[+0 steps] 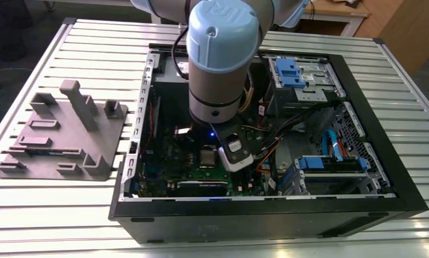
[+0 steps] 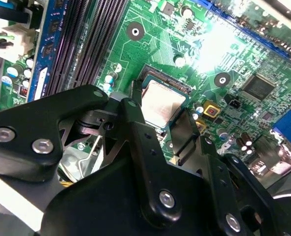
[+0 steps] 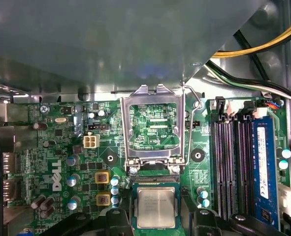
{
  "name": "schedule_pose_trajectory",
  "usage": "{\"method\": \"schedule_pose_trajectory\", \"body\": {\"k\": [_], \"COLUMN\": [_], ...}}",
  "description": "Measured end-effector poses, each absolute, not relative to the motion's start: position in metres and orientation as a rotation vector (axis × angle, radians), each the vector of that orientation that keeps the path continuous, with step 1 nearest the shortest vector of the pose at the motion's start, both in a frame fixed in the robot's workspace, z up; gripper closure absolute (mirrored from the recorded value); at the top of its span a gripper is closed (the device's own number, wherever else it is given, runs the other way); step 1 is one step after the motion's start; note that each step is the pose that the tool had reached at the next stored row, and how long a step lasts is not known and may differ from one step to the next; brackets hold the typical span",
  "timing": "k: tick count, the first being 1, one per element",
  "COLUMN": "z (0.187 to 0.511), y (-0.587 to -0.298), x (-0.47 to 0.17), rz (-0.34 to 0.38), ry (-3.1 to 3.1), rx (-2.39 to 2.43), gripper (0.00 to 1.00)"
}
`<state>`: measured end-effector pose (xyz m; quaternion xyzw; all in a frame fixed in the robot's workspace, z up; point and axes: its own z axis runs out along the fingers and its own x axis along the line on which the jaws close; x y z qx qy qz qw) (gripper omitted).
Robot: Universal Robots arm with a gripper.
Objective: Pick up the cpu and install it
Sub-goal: 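Place the cpu into insertion slot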
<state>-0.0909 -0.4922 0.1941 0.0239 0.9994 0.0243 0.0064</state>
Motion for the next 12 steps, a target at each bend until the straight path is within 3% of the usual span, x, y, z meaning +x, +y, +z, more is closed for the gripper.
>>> {"method": "schedule_pose_trajectory", "body": {"k": [12], "z": [0.1903], "y": [-0.4927], "x": [-0.092], "rz": [0.086], "ry": [3.117], "rx": [0.035], "gripper": [0.53]}}
